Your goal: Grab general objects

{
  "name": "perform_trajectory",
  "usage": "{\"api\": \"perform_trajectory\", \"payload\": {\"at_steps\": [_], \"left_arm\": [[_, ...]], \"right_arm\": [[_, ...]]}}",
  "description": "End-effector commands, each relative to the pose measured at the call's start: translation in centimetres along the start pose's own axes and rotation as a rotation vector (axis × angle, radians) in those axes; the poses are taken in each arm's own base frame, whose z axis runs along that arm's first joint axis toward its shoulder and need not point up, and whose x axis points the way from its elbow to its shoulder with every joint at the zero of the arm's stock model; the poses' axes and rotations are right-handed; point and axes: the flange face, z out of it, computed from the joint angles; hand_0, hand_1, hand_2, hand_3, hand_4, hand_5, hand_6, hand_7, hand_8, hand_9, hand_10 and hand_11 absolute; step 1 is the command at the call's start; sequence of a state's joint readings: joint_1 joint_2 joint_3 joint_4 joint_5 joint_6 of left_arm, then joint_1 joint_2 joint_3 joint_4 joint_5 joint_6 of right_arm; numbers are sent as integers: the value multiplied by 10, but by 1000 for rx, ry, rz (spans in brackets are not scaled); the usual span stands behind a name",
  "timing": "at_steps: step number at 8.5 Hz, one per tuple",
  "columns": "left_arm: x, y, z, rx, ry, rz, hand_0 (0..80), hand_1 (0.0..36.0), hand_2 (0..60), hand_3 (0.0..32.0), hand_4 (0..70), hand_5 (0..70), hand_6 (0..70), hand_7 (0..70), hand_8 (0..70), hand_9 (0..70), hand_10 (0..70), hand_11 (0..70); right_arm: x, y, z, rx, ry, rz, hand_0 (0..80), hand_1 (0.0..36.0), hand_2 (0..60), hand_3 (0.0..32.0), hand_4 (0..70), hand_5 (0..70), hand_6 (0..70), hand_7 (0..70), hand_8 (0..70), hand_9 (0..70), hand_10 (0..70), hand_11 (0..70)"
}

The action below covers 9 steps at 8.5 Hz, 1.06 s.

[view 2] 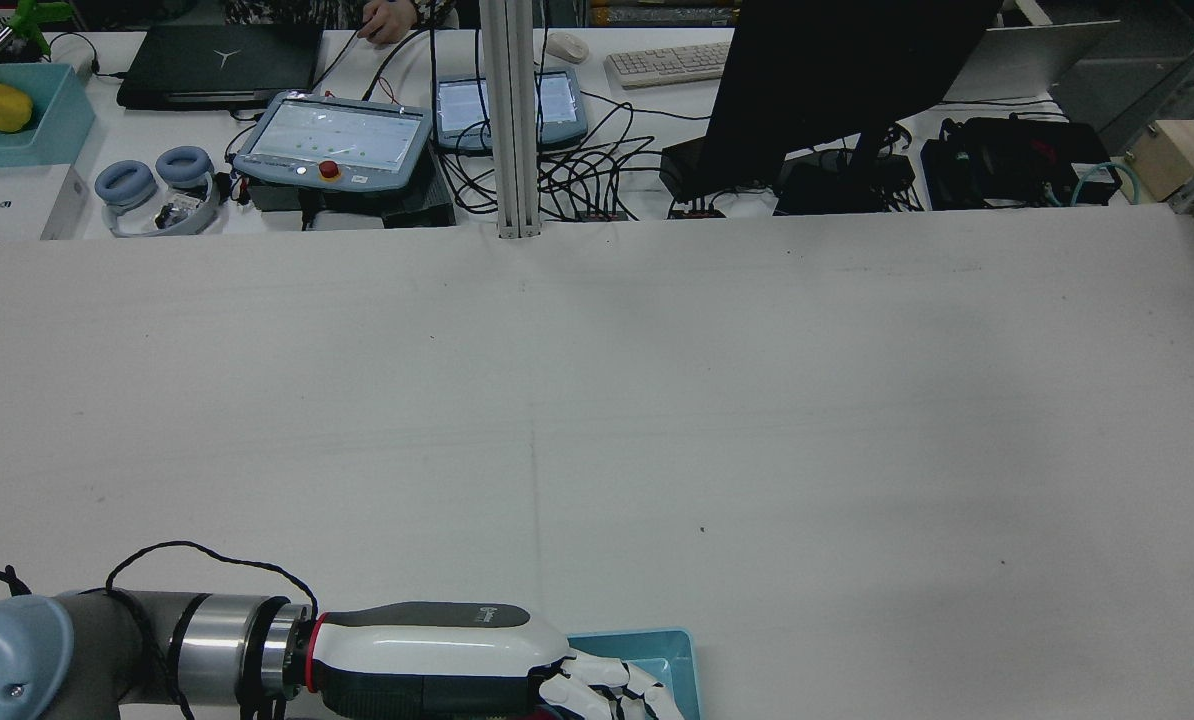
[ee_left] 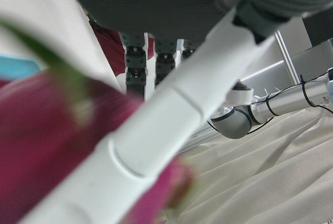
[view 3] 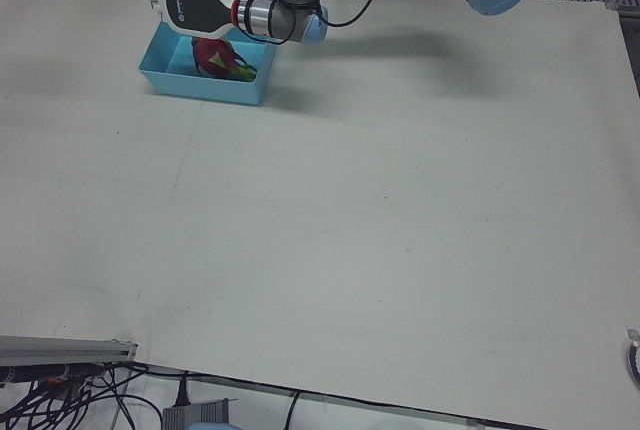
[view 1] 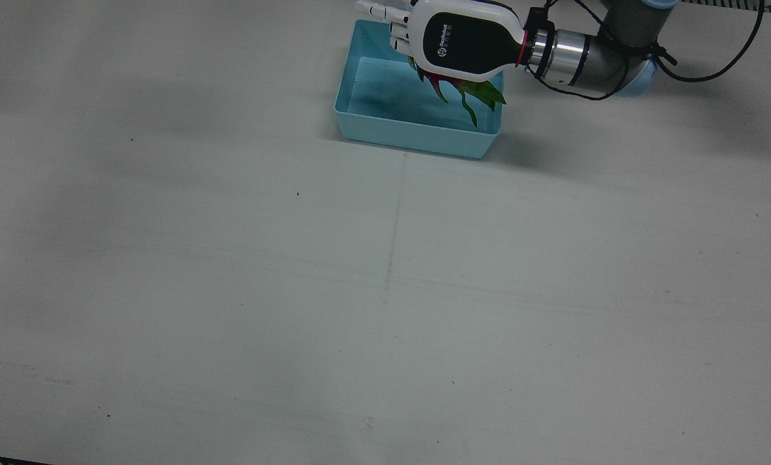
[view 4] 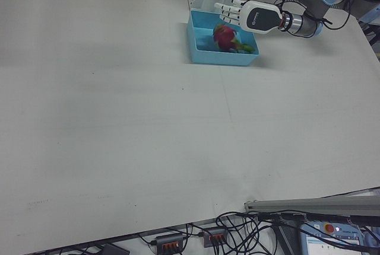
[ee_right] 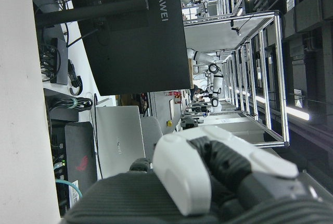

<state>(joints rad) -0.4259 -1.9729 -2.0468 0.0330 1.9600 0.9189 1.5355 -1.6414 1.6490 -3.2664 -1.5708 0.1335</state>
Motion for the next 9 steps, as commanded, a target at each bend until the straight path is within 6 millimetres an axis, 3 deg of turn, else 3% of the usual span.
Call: {"api": "perform_trajectory", "payload": {"at_steps": [1, 2, 3, 4, 6, 8, 9], "left_arm": [[4, 2, -1, -6, 12, -3, 800, 360, 600, 0, 0, 700, 16, 381, 0, 62, 0, 0], [14, -8, -9, 9, 28, -1, 800, 360, 600, 0, 0, 700, 19, 447, 0, 75, 0, 0], [40, -30, -29, 57, 49, 18, 800, 360, 600, 0, 0, 700, 39, 490, 0, 84, 0, 0], [66, -56, -55, 122, 60, 41, 800, 360, 600, 0, 40, 700, 114, 584, 12, 102, 0, 1], [104, -100, -105, 255, 81, 68, 800, 360, 600, 0, 109, 700, 196, 683, 29, 122, 0, 41], [126, -149, -164, 383, 78, 96, 800, 360, 600, 0, 155, 700, 243, 700, 38, 133, 0, 14], [134, -173, -194, 432, 94, 98, 800, 360, 600, 0, 210, 700, 296, 700, 49, 152, 16, 80]], "right_arm": [[0, 0, 0, 0, 0, 0, 0, 0, 0, 0, 0, 0, 0, 0, 0, 0, 0, 0], [0, 0, 0, -1, 0, 0, 0, 0, 0, 0, 0, 0, 0, 0, 0, 0, 0, 0], [0, 0, 0, -1, 0, 0, 0, 0, 0, 0, 0, 0, 0, 0, 0, 0, 0, 0], [0, 0, 0, 1, 0, 0, 0, 0, 0, 0, 0, 0, 0, 0, 0, 0, 0, 0], [0, 0, 0, 1, 0, 0, 0, 0, 0, 0, 0, 0, 0, 0, 0, 0, 0, 0], [0, 0, 0, 0, 0, 0, 0, 0, 0, 0, 0, 0, 0, 0, 0, 0, 0, 0], [0, 0, 0, 1, 0, 0, 0, 0, 0, 0, 0, 0, 0, 0, 0, 0, 0, 0]]}}
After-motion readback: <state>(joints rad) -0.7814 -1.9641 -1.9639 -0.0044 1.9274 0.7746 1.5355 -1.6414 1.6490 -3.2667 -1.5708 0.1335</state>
